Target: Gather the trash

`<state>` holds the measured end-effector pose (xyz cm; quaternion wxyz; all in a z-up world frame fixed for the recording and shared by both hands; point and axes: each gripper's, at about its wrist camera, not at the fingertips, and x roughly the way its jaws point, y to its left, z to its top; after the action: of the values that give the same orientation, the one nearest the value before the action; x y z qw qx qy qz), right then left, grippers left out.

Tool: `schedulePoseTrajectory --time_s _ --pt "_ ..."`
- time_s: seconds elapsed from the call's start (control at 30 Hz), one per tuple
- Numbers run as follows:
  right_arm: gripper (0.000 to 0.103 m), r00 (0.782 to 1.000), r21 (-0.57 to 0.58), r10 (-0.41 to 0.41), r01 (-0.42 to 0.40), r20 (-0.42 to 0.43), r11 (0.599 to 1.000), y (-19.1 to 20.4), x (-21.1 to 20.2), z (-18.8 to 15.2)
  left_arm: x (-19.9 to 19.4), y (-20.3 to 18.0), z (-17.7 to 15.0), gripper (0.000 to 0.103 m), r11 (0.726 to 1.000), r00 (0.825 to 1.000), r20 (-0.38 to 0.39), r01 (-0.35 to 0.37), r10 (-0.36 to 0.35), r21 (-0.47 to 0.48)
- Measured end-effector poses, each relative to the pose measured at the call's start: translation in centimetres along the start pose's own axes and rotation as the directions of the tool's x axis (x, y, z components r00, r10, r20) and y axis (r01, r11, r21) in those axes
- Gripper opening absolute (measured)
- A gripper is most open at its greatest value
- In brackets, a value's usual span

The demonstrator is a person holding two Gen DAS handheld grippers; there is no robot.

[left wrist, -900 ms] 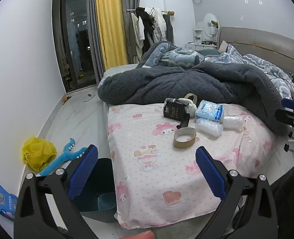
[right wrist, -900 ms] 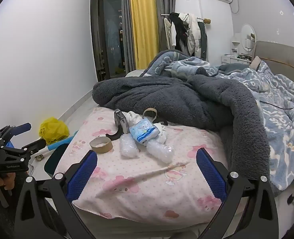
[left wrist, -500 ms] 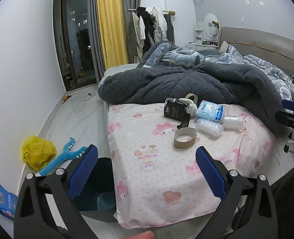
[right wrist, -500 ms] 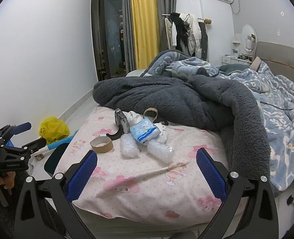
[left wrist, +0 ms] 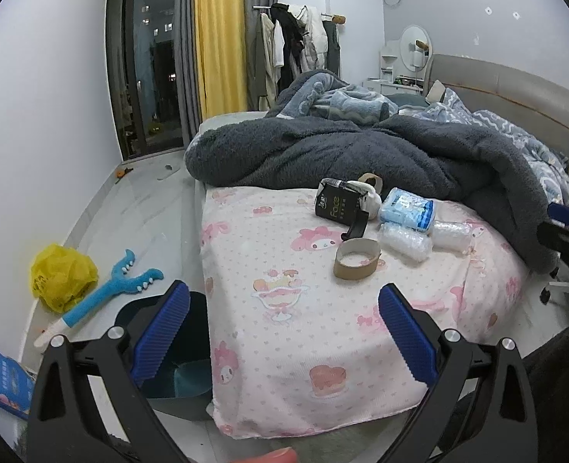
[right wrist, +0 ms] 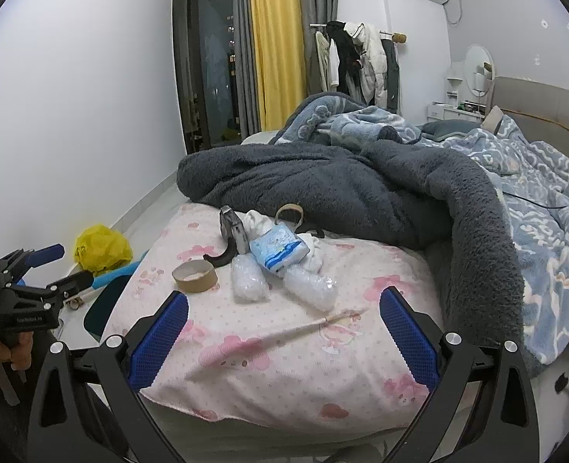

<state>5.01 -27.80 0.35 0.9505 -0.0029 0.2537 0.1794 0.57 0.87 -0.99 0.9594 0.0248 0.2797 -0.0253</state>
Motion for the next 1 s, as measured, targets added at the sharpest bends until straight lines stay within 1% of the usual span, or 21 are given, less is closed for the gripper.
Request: schedulePoseTrajectory --time_s 0.1,0.17,0.37,0.77,0.9,1.0 --pt "0.1 1.0 0.006 0.005 -0.005 -0.002 1.0 -0.14 0.0 -0.17 -0.32 -0.04 -0.06 0.1 1.0 1.0 0.017 -0.004 0.004 0.009" --pt "0.1 1.0 0.013 0.006 -0.006 -0.011 1.0 -0.25 0.07 -0.19 -0.48 -0.07 -0.06 0.1 1.0 1.0 0.017 0.014 -0.014 0.012" --pt "0.1 0.999 0.054 0.007 -0.006 -0.031 0.999 -0.79 0.21 -0.36 -0.4 0.0 -0.05 0.1 1.0 1.0 0.009 0.01 -0.01 0.011" --pt "0.1 0.999 0.057 0.011 -0.008 -0.041 0.998 -0.63 0.6 -0.28 0.21 0.57 -0.19 0.1 1.0 1.0 -0.019 0.006 -0.006 0.005" --pt "0.1 0.999 0.054 -0.015 0.018 -0.045 0.998 -0.55 0.71 -0.28 0.36 0.36 -0.24 0.1 1.0 1.0 -0.024 0.007 -0.007 0.012" --pt "0.1 0.999 0.046 -0.017 0.019 -0.048 0.999 -0.48 0.76 -0.25 0.3 0.29 -0.27 0.1 1.0 1.0 -0.027 0.015 -0.015 0.014"
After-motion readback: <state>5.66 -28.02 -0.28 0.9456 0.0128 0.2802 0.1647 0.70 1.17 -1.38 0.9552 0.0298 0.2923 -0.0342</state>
